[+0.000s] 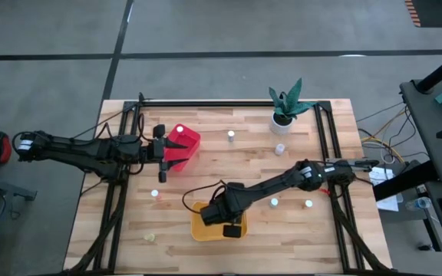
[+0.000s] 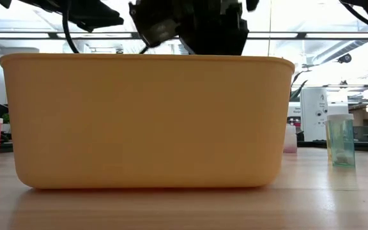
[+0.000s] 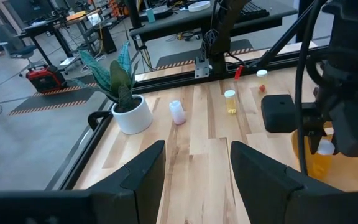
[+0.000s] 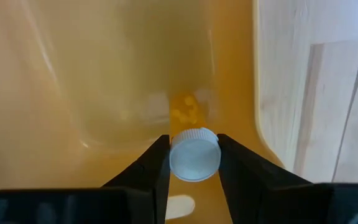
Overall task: Pick and place medicine bottles into bin by pill shape (circle, oval)
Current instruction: Put the orange tablet bottle into the yellow bin
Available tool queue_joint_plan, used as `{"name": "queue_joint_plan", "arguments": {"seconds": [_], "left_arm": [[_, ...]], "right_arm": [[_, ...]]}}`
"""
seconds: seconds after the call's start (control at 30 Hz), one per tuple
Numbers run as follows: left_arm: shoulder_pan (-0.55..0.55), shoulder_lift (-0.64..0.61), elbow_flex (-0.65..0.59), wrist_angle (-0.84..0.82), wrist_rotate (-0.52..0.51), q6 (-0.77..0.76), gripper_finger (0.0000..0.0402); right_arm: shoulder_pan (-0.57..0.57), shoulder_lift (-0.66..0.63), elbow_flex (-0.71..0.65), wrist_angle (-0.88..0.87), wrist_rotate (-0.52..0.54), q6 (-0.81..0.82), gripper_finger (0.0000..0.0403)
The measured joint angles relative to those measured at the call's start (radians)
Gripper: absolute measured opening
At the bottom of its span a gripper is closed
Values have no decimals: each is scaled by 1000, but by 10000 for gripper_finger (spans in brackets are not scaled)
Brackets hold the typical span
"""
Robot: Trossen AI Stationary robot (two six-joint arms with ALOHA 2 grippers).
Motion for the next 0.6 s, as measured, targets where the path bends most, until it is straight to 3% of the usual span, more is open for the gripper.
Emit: {"name": "queue_joint_plan", "arguments": {"seconds": [0.37, 0.6], "left_arm": [[0, 0, 0, 0, 0, 0, 167], [0, 0, 0, 0, 0, 0, 167]], "right_arm": [[0, -1, -30, 31, -1, 2, 140], [0, -2, -30, 30, -1, 0, 183]]}}
